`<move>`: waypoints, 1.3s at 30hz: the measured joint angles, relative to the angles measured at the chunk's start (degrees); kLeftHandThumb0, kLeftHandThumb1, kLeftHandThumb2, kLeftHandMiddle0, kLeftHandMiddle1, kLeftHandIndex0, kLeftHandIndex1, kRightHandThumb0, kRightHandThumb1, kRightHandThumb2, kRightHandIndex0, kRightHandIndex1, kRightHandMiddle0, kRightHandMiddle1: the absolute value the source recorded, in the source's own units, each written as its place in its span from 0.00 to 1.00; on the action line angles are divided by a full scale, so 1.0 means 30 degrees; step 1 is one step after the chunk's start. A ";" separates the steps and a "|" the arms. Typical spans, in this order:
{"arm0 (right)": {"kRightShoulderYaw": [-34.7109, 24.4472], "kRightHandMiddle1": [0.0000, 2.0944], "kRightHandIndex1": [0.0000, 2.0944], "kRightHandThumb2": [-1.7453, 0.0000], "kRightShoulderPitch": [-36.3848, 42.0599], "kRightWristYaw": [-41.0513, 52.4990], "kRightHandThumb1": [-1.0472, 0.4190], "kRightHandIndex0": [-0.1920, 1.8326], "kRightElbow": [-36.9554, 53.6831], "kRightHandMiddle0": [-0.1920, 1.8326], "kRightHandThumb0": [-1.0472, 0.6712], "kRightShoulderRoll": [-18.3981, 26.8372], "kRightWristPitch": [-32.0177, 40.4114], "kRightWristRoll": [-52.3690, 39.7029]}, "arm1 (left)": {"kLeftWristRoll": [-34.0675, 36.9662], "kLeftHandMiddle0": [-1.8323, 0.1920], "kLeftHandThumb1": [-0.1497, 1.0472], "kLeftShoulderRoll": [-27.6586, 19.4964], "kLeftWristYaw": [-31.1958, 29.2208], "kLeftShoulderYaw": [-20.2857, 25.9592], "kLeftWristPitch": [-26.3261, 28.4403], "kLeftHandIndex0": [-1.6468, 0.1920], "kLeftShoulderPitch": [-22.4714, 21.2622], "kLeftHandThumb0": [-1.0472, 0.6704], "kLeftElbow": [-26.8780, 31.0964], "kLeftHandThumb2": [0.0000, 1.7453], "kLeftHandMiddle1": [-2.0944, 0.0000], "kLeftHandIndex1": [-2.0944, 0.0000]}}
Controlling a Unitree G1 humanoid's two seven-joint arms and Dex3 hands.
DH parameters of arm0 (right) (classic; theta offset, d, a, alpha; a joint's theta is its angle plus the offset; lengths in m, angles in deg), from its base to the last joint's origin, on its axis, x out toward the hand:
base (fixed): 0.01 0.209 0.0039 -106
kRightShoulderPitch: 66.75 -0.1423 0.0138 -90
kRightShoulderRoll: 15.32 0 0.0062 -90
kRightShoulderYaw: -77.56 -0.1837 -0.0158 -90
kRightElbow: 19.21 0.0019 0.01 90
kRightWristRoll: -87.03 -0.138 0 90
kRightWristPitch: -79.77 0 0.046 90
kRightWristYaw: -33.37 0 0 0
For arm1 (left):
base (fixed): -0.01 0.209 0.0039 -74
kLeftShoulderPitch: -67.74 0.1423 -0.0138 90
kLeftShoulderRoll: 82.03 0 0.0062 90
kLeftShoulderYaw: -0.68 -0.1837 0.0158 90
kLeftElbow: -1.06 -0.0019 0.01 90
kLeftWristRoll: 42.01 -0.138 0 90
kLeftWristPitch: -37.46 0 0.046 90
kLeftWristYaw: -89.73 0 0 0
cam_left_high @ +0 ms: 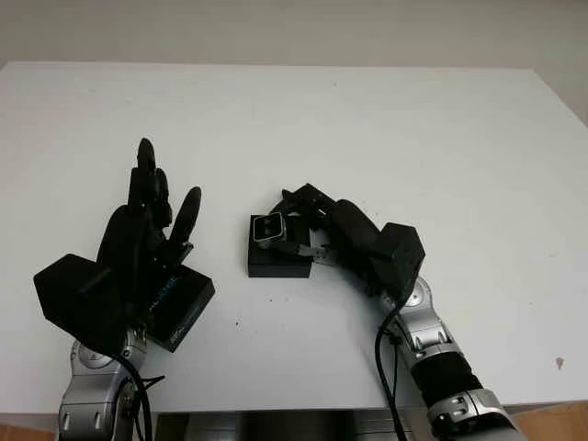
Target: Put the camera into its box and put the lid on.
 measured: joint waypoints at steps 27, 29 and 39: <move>-0.0084 0.79 0.03 0.97 0.0394 0.0080 0.00 0.19 0.0798 0.25 0.34 0.0238 0.0584 -0.0314 | -0.0024 1.00 1.00 -0.0012 -0.0005 -0.0007 0.0179 1.00 0.0000 0.30 0.0108 0.26 1.00 1.00; -0.0076 0.79 0.02 0.96 0.0394 0.0151 0.00 0.19 0.0798 0.25 0.34 0.0268 0.0584 -0.0314 | -0.0024 1.00 1.00 -0.0012 -0.0011 -0.0007 0.0179 1.00 0.0001 0.30 0.0112 0.26 1.00 1.00; 0.0256 0.79 0.02 0.96 0.0393 0.0423 0.00 0.19 0.0824 0.25 0.34 0.0534 0.0387 0.0191 | -0.0024 1.00 1.00 -0.0003 0.0063 -0.0037 0.0184 1.00 0.0007 0.31 0.0335 0.26 1.00 1.00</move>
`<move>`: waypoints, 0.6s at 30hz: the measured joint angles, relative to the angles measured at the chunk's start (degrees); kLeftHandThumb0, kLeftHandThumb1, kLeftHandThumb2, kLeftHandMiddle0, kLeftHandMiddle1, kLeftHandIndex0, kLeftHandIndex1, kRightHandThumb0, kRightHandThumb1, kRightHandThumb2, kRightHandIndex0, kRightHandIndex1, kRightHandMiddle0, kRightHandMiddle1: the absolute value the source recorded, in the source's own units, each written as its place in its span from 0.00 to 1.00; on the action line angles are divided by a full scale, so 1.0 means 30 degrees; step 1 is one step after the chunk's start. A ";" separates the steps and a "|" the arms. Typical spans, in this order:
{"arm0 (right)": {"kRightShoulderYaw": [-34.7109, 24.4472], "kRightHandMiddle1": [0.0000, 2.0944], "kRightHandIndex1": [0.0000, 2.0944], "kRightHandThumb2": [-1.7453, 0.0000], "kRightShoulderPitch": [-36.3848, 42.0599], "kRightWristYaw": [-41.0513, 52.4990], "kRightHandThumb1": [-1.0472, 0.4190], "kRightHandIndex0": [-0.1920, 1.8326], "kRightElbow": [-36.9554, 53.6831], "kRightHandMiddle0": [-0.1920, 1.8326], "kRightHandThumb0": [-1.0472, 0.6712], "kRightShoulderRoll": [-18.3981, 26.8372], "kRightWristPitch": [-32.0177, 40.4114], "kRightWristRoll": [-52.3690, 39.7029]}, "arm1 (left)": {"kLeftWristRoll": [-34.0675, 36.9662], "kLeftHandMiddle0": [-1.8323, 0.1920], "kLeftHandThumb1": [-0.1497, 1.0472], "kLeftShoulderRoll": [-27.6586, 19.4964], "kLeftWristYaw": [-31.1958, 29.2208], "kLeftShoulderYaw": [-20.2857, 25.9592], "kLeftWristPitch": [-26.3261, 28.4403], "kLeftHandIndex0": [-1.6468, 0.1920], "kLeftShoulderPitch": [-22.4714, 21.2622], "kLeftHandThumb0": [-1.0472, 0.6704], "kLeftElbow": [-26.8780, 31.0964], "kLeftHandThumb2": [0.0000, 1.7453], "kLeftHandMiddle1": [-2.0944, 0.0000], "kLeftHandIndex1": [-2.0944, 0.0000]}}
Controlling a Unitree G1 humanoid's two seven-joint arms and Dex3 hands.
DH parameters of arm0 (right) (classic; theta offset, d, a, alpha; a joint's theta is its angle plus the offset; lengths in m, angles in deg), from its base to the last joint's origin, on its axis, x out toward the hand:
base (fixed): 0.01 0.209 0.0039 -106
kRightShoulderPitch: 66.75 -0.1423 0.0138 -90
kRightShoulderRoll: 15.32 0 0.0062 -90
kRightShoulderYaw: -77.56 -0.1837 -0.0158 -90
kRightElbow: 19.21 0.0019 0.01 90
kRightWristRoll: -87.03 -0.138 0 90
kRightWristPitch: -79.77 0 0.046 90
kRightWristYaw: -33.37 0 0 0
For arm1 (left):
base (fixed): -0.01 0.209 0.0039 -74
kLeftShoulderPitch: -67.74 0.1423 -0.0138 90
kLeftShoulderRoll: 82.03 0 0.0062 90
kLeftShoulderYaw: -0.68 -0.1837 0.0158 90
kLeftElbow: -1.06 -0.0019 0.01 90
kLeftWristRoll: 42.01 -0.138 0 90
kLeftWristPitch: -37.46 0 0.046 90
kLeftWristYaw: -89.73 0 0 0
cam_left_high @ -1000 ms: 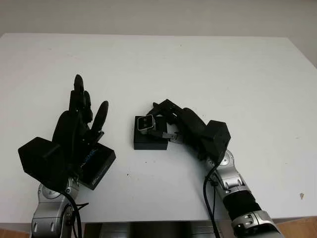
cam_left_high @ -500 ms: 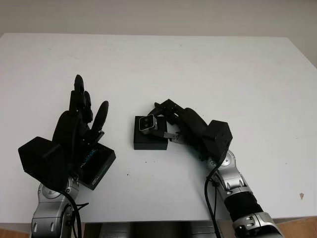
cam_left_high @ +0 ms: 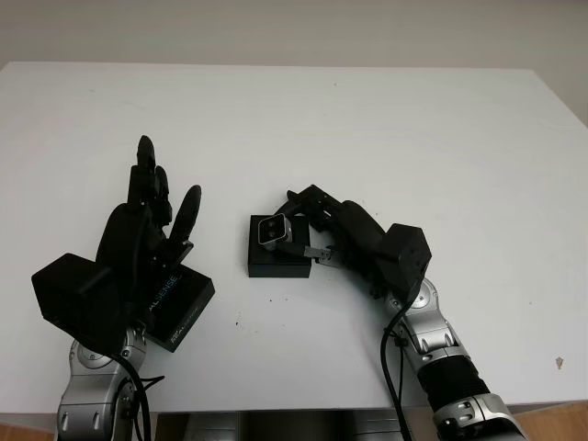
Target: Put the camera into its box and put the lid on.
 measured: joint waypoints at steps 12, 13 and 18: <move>0.0091 0.78 0.02 0.97 0.0061 0.0239 0.00 0.19 0.0165 0.25 0.34 0.0224 -0.0027 0.0241 | 0.0032 1.00 1.00 0.0003 0.0004 -0.0005 -0.0002 1.00 0.0002 0.31 0.0000 0.26 1.00 1.00; 0.0097 0.78 0.02 0.97 0.0062 0.0245 0.00 0.19 0.0170 0.25 0.34 0.0241 -0.0030 0.0257 | 0.0033 1.00 1.00 0.0003 0.0003 -0.0005 -0.0004 1.00 0.0002 0.31 0.0000 0.26 1.00 1.00; 0.0323 0.69 0.01 0.97 0.0125 0.0221 0.01 0.15 0.0376 0.17 0.30 0.0470 -0.0028 0.0605 | 0.0016 1.00 1.00 0.0003 0.0008 -0.0004 -0.0009 1.00 0.0002 0.31 0.0000 0.26 1.00 1.00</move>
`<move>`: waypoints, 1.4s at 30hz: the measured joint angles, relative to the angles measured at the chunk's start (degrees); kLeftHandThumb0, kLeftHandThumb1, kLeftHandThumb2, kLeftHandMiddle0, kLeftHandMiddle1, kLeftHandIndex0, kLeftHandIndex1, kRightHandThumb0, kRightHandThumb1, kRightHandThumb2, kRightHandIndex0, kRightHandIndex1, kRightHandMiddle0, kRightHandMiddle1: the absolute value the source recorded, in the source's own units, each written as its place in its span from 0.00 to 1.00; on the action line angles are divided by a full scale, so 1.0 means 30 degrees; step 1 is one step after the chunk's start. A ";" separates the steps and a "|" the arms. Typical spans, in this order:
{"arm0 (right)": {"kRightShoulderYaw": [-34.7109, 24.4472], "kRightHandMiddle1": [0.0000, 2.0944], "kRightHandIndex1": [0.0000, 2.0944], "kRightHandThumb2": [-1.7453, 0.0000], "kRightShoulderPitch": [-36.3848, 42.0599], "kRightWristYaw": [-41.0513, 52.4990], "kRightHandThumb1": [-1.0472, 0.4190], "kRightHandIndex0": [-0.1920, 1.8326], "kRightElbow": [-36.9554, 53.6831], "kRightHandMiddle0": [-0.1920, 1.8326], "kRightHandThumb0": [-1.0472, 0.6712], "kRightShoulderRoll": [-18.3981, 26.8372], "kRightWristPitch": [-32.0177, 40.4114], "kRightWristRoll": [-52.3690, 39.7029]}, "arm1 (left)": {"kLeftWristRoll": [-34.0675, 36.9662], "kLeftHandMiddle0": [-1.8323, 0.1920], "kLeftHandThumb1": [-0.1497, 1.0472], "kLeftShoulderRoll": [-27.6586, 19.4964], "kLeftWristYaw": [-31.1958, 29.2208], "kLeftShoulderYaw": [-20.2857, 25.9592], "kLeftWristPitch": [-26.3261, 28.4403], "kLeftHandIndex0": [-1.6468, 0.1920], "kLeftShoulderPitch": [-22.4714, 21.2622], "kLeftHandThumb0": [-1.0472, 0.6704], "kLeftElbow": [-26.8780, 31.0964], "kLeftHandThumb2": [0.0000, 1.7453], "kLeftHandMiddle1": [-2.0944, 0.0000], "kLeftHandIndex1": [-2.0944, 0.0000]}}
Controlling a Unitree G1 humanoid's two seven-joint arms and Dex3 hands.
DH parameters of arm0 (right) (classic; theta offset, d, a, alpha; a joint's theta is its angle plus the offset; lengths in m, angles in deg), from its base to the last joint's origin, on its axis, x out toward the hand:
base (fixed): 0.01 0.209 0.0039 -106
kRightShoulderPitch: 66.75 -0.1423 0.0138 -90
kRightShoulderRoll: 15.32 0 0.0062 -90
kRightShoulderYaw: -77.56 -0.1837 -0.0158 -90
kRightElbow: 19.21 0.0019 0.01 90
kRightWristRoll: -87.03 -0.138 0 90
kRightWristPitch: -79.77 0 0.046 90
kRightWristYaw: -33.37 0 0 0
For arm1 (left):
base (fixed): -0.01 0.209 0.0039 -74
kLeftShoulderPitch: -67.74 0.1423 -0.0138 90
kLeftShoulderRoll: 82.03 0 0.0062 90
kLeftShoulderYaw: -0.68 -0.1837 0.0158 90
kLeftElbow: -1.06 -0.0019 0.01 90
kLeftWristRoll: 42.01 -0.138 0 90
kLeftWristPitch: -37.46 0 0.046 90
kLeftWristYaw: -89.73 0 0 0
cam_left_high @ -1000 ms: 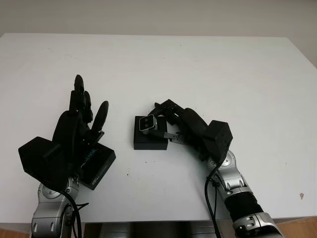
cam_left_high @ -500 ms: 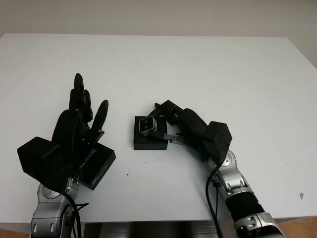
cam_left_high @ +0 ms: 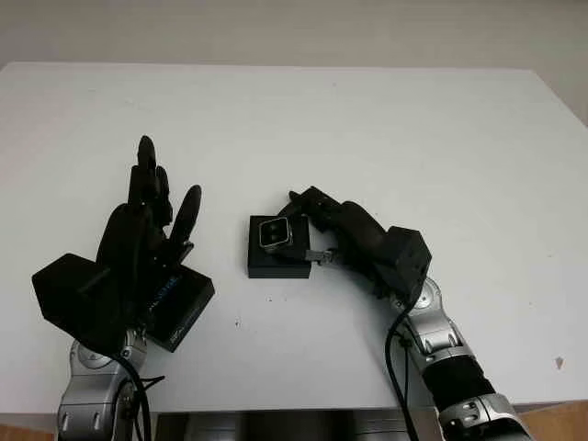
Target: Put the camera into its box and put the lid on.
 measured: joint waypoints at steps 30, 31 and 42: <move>0.0013 0.04 0.00 0.97 0.1061 -0.0519 0.09 0.00 0.2496 0.05 0.23 0.1158 -0.0196 0.0209 | -0.0026 1.00 1.00 0.0008 0.0141 -0.0062 -0.0042 1.00 0.0018 0.31 -0.0007 0.26 1.00 1.00; -0.0084 0.05 0.01 0.97 0.1156 -0.1280 0.09 0.01 0.2518 0.07 0.23 0.0908 -0.0417 0.0328 | -0.0028 1.00 1.00 0.0007 0.0141 -0.0084 -0.0044 1.00 0.0019 0.31 -0.0007 0.26 1.00 1.00; -0.0230 0.39 0.14 0.97 0.1767 -0.8363 0.10 0.25 0.2753 0.13 0.29 -0.0649 -0.3948 0.3872 | -0.0073 1.00 1.00 0.0167 0.0223 -0.0171 0.0035 1.00 0.0167 0.31 0.0118 0.26 1.00 1.00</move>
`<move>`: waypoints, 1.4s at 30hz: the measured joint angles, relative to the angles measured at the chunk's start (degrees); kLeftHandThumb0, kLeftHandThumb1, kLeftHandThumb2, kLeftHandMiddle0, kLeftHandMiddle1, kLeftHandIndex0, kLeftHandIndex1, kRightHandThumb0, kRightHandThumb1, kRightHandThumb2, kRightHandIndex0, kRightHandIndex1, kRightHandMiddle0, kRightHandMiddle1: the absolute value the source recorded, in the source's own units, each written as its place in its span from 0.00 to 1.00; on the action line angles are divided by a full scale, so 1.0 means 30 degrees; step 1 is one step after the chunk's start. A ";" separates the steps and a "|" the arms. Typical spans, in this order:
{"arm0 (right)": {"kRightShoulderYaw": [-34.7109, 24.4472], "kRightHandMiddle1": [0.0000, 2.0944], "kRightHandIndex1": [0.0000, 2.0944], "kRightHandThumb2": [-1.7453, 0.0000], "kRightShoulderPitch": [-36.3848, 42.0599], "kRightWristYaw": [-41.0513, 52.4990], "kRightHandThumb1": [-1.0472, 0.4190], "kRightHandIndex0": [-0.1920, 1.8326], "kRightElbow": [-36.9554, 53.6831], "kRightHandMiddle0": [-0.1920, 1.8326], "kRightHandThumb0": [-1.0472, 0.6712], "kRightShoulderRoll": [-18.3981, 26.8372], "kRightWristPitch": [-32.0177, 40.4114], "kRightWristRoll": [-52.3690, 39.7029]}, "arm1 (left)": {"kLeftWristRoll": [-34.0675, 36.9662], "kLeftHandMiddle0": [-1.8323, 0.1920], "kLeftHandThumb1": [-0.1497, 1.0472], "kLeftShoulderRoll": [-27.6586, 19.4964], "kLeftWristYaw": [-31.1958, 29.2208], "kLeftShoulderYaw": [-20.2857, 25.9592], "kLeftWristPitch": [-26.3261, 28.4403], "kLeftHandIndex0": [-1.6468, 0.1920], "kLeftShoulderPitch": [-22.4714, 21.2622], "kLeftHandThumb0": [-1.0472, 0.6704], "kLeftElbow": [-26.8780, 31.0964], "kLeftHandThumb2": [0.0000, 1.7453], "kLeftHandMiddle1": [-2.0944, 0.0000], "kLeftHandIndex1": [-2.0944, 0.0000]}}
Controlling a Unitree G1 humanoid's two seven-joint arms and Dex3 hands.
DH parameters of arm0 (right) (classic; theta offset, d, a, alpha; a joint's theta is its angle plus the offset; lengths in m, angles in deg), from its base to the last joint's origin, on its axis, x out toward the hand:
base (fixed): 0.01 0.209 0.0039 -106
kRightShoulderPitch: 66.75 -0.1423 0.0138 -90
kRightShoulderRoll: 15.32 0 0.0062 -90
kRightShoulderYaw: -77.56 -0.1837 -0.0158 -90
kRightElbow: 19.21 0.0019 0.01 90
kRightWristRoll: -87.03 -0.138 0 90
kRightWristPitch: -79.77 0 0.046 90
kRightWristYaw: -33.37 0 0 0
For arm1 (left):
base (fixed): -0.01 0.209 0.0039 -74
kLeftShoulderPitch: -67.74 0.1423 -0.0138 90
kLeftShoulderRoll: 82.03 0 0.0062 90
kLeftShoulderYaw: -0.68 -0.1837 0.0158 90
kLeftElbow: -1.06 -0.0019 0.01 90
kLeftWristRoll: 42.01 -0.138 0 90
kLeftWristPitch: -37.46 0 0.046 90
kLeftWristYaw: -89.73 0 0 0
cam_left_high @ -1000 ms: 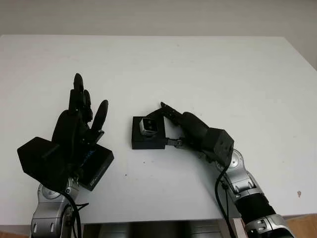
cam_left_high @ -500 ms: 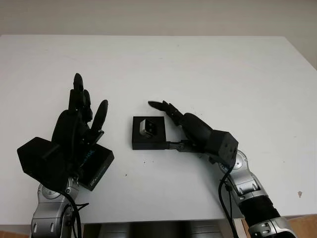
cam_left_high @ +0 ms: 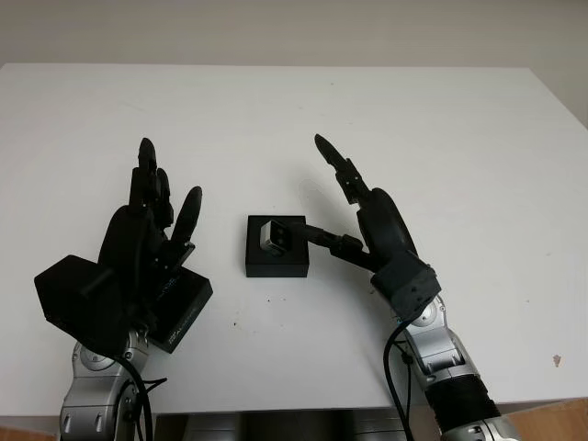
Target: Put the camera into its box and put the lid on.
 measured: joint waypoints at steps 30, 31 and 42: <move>0.2149 0.40 0.25 0.97 0.0675 -0.0728 0.11 0.14 0.0833 0.17 0.22 0.1006 0.1230 0.3897 | 0.0098 1.00 1.00 0.0065 -0.0077 0.0047 -0.0080 1.00 0.0009 0.30 -0.0094 0.25 1.00 1.00; 0.2155 0.41 0.25 0.97 0.0596 -0.0850 0.11 0.14 0.0686 0.18 0.23 0.1005 0.1230 0.3923 | 0.0097 1.00 1.00 0.0064 -0.0077 0.0047 -0.0080 1.00 0.0005 0.30 -0.0115 0.25 1.00 1.00; 0.2250 0.53 0.27 0.97 -0.0006 -0.1958 0.11 0.17 -0.0574 0.22 0.27 0.0953 0.0961 0.3957 | 0.0036 1.00 1.00 0.0005 -0.0084 0.0036 -0.0125 1.00 -0.0016 0.31 -0.0187 0.26 1.00 1.00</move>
